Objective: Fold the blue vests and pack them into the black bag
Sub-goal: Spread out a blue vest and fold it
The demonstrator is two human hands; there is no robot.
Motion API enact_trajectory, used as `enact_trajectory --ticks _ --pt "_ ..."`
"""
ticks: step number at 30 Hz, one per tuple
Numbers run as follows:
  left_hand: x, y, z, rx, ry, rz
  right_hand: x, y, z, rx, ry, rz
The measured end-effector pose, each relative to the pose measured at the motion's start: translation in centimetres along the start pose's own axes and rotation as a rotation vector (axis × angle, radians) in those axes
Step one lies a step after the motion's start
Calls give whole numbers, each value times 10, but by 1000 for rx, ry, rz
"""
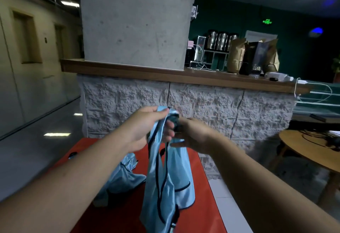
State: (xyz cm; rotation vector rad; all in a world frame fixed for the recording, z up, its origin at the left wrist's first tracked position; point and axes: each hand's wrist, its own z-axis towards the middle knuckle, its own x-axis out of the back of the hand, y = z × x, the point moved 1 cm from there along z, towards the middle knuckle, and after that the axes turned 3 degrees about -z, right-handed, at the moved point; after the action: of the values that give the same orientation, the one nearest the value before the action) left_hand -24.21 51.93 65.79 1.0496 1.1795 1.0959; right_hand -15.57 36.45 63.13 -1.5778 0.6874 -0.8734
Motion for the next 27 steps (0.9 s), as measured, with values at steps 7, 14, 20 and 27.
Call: enact_trajectory --ticks 7,14,20,27 --pt "9 33 20 -72 136 -111 -31 94 -13 -50 91 -482" --pt "12 58 25 -155 254 -110 -33 156 -7 -426 323 -883" --pt "40 61 19 -151 362 -137 -1 139 -10 -491 351 -166" --pt "62 52 3 -61 401 13 29 32 -33 -137 66 391"
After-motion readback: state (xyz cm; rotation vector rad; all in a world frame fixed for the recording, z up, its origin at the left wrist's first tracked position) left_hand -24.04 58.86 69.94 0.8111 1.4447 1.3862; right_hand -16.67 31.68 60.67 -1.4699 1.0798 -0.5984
